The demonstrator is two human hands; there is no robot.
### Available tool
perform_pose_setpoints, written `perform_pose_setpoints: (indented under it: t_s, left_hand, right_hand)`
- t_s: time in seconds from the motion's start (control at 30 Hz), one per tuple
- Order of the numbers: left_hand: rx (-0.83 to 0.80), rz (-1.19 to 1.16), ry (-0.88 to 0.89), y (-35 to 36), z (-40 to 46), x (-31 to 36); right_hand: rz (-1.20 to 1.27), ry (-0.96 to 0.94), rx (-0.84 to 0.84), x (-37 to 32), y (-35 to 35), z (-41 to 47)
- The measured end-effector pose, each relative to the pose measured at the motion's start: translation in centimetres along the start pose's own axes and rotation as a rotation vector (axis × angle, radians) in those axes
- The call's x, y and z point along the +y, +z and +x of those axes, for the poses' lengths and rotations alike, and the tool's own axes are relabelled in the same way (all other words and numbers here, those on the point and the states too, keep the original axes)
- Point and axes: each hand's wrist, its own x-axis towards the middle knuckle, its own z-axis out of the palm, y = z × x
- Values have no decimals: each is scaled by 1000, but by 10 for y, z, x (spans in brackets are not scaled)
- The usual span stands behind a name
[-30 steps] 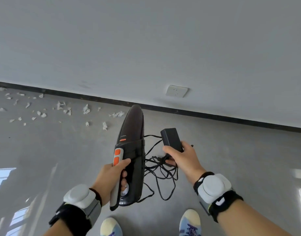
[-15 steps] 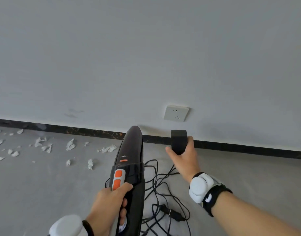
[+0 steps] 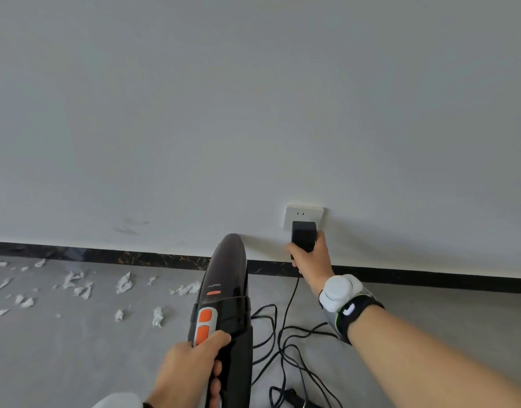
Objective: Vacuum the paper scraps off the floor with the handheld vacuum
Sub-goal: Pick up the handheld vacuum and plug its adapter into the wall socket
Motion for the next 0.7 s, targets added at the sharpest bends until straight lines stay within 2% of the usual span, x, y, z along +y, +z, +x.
perform_pose_setpoints:
  t_s: [0.33, 0.7]
  left_hand:
    - [1, -34, 68, -8, -3, -1]
    - [-27, -74, 61, -9, -4, 0]
  right_hand:
    - [11, 10, -9, -6, 5, 20]
    - [42, 60, 41, -3, 13, 39]
